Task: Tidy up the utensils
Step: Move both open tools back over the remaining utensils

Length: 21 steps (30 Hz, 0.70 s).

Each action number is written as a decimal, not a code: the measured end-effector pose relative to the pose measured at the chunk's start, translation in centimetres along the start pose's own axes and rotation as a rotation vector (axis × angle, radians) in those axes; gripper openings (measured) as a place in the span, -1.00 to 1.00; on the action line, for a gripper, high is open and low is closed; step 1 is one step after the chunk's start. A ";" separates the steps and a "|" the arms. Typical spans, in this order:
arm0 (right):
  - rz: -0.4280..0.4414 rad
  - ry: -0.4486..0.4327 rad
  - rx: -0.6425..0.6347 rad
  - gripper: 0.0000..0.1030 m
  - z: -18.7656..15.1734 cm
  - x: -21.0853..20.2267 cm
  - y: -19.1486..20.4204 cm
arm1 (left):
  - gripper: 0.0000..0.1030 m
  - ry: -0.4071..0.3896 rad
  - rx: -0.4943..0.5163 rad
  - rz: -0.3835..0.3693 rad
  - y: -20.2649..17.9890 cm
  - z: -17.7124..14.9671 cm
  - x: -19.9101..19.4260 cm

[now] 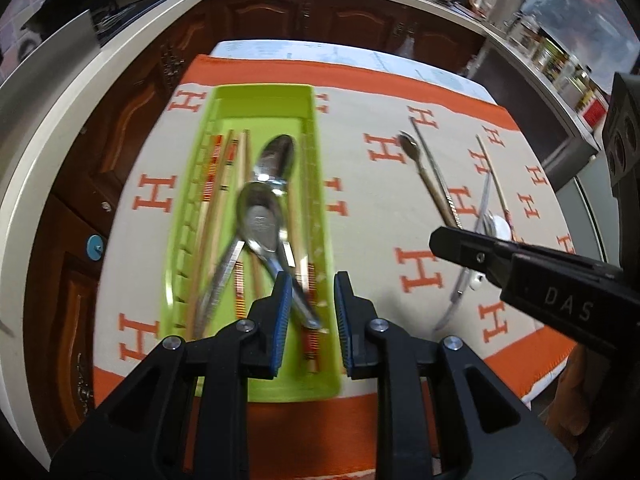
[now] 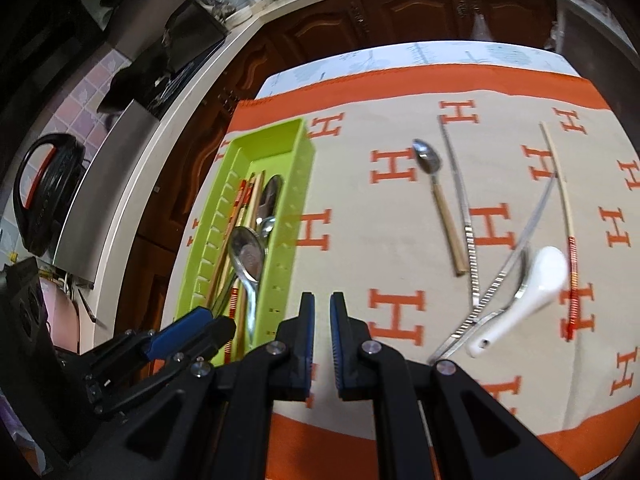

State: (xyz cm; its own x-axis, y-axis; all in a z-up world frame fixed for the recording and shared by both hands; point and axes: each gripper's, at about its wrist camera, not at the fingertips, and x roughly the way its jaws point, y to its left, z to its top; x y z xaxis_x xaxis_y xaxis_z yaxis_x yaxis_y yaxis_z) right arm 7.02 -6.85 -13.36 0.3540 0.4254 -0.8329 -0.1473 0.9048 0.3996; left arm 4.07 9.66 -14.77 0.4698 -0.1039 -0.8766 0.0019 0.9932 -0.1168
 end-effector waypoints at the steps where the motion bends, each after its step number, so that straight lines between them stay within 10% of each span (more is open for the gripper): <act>1: -0.001 -0.007 0.006 -0.85 -0.1 -0.3 -0.5 | -0.64 0.002 0.009 -0.007 -0.7 -0.1 0.0; 21: 0.015 -0.056 0.282 -0.85 2.1 -5.1 -13.8 | -0.64 0.079 0.132 -0.104 -10.4 4.9 3.6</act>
State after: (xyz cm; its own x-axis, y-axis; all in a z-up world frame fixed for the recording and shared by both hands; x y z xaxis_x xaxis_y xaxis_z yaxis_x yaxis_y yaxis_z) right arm 9.20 -21.53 -13.82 0.4053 0.4297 -0.8069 0.1068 0.8544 0.5086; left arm 10.09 -0.74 -14.36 0.3900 -0.2052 -0.8977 0.1654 0.9746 -0.1509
